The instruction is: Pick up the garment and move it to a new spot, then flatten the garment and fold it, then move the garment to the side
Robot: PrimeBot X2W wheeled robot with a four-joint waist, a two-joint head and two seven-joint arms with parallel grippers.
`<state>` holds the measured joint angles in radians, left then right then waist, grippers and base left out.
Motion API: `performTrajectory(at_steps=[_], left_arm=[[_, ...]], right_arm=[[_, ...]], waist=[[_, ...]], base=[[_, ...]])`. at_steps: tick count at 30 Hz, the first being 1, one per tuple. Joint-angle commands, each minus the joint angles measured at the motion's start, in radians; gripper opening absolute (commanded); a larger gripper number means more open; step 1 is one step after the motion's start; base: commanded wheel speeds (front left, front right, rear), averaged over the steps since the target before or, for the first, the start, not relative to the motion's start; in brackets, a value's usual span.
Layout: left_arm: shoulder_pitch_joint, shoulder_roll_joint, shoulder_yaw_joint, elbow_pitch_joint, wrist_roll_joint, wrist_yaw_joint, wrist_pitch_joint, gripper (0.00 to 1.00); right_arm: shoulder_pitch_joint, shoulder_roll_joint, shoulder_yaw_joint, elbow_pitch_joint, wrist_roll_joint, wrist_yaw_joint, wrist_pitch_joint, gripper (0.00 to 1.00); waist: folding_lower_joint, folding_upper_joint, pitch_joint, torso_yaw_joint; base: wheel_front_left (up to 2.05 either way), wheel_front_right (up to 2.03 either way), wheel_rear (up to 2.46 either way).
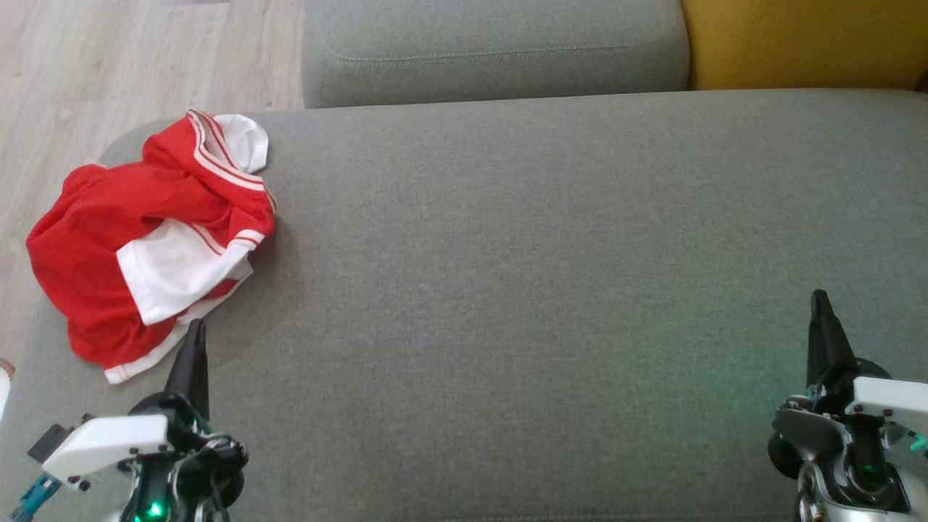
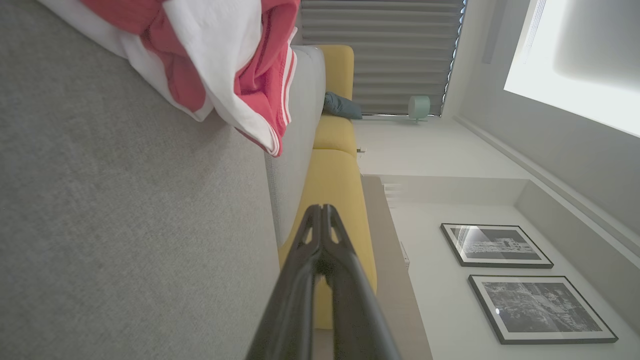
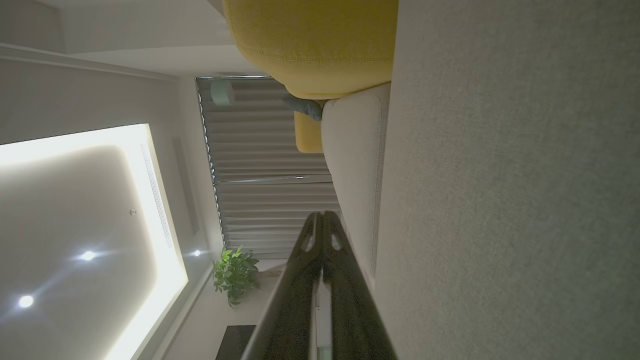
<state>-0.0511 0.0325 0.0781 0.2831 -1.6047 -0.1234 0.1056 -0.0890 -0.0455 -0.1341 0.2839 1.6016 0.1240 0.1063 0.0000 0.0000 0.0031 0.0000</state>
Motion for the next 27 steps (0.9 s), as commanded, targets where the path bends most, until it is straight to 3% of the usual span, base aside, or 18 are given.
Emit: performTrajectory(at_steps=[1,10,11,15,27], left_arm=[[-0.057,0.018,0.035,-0.038,-0.004,-0.007,0.007,0.0],[-0.057,0.018,0.035,-0.038,-0.004,-0.007,0.007,0.0],[0.0,-0.001,0.0,0.004,0.0,0.001,-0.001,1.0],[0.035,-0.01,-0.003,0.06,0.001,0.002,-0.003,1.0],[0.017,-0.005,-0.003,0.054,0.078,0.001,-0.038,1.0]], right_arm=[[-0.019,-0.005,0.021,-0.039,0.007,0.007,0.007,0.0],[-0.019,-0.005,0.021,-0.039,0.007,0.007,0.007,0.0],[0.0,0.0,0.001,0.004,0.0,0.0,0.0,1.0],[0.022,0.004,0.003,0.061,-0.001,-0.001,-0.001,1.0],[0.001,-0.016,0.053,0.045,-0.063,0.0,-0.037,1.0]], waist=[[0.0,0.0,0.0,0.0],[0.0,0.0,0.0,0.0],[0.0,0.0,0.0,0.0],[0.0,0.0,0.001,0.0],[0.0,0.0,0.001,-0.003]], base=[[0.0,0.0,0.0],[0.0,0.0,0.0],[0.0,0.0,0.0],[0.0,0.0,0.0],[0.0,0.0,0.0]])
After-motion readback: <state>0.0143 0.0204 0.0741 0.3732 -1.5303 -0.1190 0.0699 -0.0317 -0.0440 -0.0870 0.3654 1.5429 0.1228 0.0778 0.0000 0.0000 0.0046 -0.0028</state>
